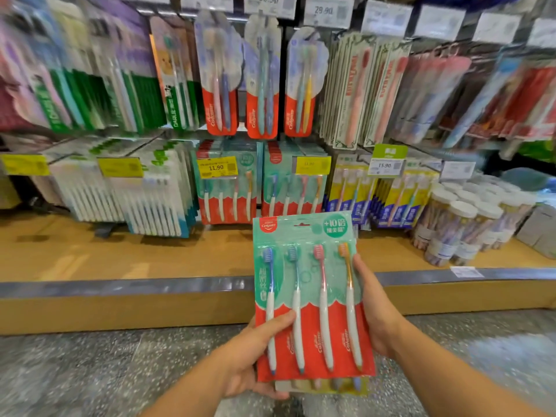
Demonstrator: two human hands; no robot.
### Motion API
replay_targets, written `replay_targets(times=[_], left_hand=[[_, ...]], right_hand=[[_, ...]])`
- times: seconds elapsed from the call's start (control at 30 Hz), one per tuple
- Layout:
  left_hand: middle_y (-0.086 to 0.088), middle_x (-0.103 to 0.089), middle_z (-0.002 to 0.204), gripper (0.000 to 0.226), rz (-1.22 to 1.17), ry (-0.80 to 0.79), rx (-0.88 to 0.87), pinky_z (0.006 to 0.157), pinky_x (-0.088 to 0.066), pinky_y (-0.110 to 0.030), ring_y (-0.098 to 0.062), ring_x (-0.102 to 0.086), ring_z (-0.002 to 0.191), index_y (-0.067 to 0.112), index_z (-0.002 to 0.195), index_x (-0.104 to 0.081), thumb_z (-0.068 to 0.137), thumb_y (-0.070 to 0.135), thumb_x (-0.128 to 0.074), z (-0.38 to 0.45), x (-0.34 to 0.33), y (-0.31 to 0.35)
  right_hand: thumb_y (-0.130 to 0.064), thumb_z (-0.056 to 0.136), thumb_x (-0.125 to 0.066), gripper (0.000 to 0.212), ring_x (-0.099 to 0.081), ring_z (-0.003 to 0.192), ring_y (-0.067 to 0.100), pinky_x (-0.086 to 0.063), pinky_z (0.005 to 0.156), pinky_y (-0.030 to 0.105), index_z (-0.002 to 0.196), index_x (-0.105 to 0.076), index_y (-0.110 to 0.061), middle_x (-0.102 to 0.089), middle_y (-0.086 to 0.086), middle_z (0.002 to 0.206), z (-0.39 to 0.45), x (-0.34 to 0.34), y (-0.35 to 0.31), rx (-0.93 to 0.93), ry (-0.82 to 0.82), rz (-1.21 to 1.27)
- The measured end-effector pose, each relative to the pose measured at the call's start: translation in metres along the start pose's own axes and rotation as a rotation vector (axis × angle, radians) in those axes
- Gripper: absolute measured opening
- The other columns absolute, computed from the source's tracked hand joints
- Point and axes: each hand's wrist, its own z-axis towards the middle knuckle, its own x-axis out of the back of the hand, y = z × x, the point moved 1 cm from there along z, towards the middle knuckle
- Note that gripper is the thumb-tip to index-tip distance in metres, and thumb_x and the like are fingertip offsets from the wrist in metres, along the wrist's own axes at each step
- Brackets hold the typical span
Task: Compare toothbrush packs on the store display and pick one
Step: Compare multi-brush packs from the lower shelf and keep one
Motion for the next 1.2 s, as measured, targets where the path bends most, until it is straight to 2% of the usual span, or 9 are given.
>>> replay_targets(times=[0.2,0.37,0.5,0.73,0.83,0.9,1.0,1.1,1.2], left_hand=[[-0.016,-0.076,0.12,0.094,-0.029,0.005,0.003,0.098,-0.051,-0.068,-0.039,-0.074,0.108,0.029,0.14,-0.053,0.061,0.068,-0.087,0.0,0.025,-0.012],[-0.014,-0.077,0.117,0.088,-0.023,0.025,0.014,0.096,-0.052,-0.068,-0.038,-0.075,0.105,0.031,0.138,-0.053,0.065,0.068,-0.083,0.001,0.038,-0.013],[-0.013,-0.077,0.118,0.095,-0.013,0.036,0.013,0.097,-0.051,-0.069,-0.038,-0.075,0.106,0.031,0.137,-0.053,0.058,0.07,-0.088,0.002,0.045,-0.013],[-0.019,-0.075,0.122,0.076,-0.07,-0.073,0.057,0.104,-0.044,-0.071,-0.041,-0.072,0.112,0.022,0.137,-0.059,0.073,0.06,-0.077,-0.004,0.044,-0.006],[-0.02,-0.073,0.125,0.074,-0.094,-0.12,0.036,0.101,-0.046,-0.07,-0.042,-0.071,0.115,0.019,0.14,-0.057,0.078,0.056,-0.078,-0.004,0.037,0.0],[-0.019,-0.074,0.125,0.075,-0.111,-0.115,0.006,0.096,-0.052,-0.065,-0.04,-0.072,0.113,0.02,0.142,-0.054,0.079,0.051,-0.08,-0.002,0.032,0.004],[-0.017,-0.076,0.121,0.072,-0.099,-0.073,-0.041,0.093,-0.055,-0.065,-0.039,-0.074,0.11,0.022,0.141,-0.055,0.079,0.047,-0.082,0.002,0.022,0.009],[-0.016,-0.078,0.116,0.072,-0.063,-0.016,-0.069,0.094,-0.055,-0.067,-0.038,-0.075,0.106,0.023,0.137,-0.06,0.075,0.051,-0.084,0.004,0.014,0.014],[-0.013,-0.078,0.116,0.077,-0.035,-0.038,-0.069,0.095,-0.056,-0.062,-0.035,-0.075,0.107,0.023,0.136,-0.061,0.071,0.058,-0.084,0.001,0.004,0.02]], right_hand=[[-0.086,0.084,-0.041,0.086,-0.069,0.112,0.049,-0.051,0.104,0.061,0.102,-0.084,-0.013,-0.073,0.029,0.117,0.009,-0.022,0.016,-0.08,-0.021,0.005],[-0.083,0.087,-0.038,0.084,-0.078,0.085,0.04,-0.059,0.084,0.05,0.095,-0.085,-0.014,-0.076,0.027,0.107,0.014,-0.032,0.02,-0.084,-0.025,0.012],[-0.082,0.088,-0.037,0.084,-0.077,0.089,0.041,-0.059,0.086,0.051,0.102,-0.084,-0.014,-0.075,0.027,0.112,0.016,-0.038,0.023,-0.066,-0.038,0.021],[-0.08,0.089,-0.041,0.082,-0.076,0.093,0.042,-0.06,0.089,0.054,0.105,-0.083,-0.011,-0.075,0.027,0.114,0.019,-0.036,0.023,-0.056,-0.022,0.0],[-0.083,0.084,-0.049,0.085,-0.075,0.099,0.044,-0.06,0.088,0.056,0.123,-0.075,-0.011,-0.073,0.027,0.119,0.016,-0.035,0.017,-0.039,0.042,-0.023],[-0.085,0.071,-0.069,0.099,-0.071,0.108,0.048,-0.058,0.089,0.063,0.142,-0.055,-0.017,-0.067,0.027,0.131,0.021,-0.027,0.018,-0.003,0.14,0.013],[-0.07,0.062,-0.087,0.105,-0.072,0.104,0.048,-0.057,0.088,0.068,0.142,-0.039,-0.022,-0.065,0.025,0.13,0.021,-0.02,0.015,0.081,0.18,0.026],[-0.041,0.064,-0.095,0.09,-0.076,0.079,0.039,-0.062,0.078,0.058,0.129,-0.035,-0.027,-0.07,0.023,0.11,0.017,-0.013,0.009,0.14,0.153,-0.06],[-0.027,0.066,-0.09,0.084,-0.076,0.071,0.035,-0.063,0.067,0.05,0.13,-0.035,-0.024,-0.07,0.024,0.107,0.017,-0.001,0.007,0.149,0.167,-0.08]])
